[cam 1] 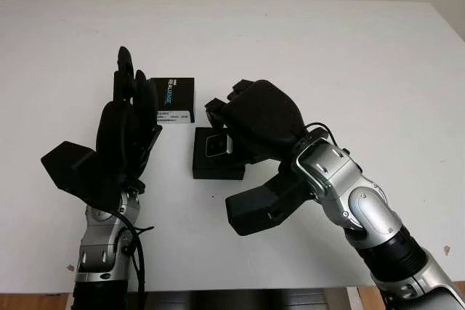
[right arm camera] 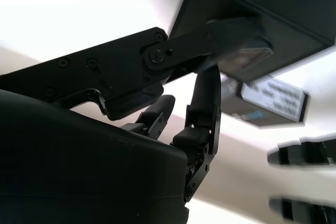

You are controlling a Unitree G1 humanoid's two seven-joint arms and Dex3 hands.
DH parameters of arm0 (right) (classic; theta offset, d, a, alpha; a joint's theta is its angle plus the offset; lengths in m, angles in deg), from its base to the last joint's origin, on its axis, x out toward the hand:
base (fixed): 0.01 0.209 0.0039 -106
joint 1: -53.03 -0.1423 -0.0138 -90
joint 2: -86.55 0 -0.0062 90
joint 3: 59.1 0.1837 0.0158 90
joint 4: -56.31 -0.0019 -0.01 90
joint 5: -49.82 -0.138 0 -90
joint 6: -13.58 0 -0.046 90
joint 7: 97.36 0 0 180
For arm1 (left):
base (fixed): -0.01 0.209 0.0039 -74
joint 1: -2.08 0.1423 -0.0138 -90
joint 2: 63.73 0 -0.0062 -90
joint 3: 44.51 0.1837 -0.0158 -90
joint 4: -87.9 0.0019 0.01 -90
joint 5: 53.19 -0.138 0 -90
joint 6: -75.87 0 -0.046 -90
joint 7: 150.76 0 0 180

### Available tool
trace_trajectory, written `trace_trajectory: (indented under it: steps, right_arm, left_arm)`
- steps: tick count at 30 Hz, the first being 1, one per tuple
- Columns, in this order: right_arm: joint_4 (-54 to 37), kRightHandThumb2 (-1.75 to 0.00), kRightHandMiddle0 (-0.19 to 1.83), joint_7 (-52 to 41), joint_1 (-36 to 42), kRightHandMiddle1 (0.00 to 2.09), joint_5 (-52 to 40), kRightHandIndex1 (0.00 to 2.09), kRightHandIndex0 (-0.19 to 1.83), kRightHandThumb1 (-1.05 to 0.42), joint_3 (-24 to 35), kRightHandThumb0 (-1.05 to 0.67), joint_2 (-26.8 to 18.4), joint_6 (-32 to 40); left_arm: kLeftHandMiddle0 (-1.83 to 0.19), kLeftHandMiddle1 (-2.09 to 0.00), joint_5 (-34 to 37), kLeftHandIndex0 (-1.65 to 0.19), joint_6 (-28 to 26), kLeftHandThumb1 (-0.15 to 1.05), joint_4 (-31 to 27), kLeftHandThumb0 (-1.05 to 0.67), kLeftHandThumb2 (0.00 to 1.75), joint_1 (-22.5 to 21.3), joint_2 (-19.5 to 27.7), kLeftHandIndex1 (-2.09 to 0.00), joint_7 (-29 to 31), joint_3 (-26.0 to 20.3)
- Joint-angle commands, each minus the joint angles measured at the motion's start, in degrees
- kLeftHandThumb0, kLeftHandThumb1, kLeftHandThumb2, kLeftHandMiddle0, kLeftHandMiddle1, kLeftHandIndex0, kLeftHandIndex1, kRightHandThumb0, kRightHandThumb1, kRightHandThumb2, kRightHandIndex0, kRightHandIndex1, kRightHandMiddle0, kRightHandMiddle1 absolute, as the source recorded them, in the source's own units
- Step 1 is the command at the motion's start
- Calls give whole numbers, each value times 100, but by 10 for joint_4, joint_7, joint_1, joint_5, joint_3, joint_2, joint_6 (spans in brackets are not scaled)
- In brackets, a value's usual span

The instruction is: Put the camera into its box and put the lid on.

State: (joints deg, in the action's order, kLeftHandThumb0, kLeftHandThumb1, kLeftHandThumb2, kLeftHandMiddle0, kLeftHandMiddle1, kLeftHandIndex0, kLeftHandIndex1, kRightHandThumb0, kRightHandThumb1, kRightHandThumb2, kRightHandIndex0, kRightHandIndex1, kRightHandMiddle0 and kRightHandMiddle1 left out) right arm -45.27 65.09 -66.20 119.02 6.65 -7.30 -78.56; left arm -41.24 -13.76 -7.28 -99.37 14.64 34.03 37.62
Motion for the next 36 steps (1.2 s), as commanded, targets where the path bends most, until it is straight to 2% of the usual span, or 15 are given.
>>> trace_trajectory:
  steps: [1, 3, 7, 16, 23, 27, 31, 36]
  right_arm:
    - [2, -5, 60, 15, 7, 128, -15, 86, 41, -93, 5, -50, 6, 1]
    - [5, -5, 62, 33, 8, 130, -20, 100, 39, -93, 4, -45, 3, -4]
    - [9, -5, 61, 53, 8, 133, -23, 112, 37, -93, 0, -43, -2, -8]
    - [15, -4, 59, 58, 9, 134, -37, 116, 34, -90, -2, -44, -7, -17]
    - [17, -5, 62, 40, 5, 129, -35, 110, 33, -87, -4, -45, -9, -14]
    - [15, -6, 50, 39, 5, 124, -30, 103, 31, -88, -5, -56, -15, -18]
    - [7, -6, 38, 19, 3, 108, -20, 92, 28, -90, -5, -62, -16, -11]
    - [-4, -5, 38, 1, 3, 94, -15, 83, 28, -90, -2, -63, -17, -8]
  left_arm:
    - [19, 0, -3, 19, 7, 105, -5, -76, 49, 7, -2, 0, 0, 0]
    - [19, 0, -3, 19, 8, 105, -5, -75, 50, 6, -3, 0, -1, 0]
    - [19, 0, -3, 19, 5, 105, -7, -75, 50, 7, -4, 0, -2, 1]
    - [19, 0, -3, 19, 6, 105, -7, -75, 50, 9, -4, 0, -2, 1]
    - [19, 0, -3, 19, 11, 105, -4, -75, 50, 10, -4, 0, -1, 0]
    - [19, 0, -2, 19, 6, 105, -7, -75, 49, 11, -4, 0, 0, 0]
    - [19, 0, -3, 19, 6, 105, -9, -75, 49, 12, -4, 0, -1, 1]
    - [19, 0, -1, 19, 10, 105, -6, -74, 49, 11, -5, 0, 1, 0]
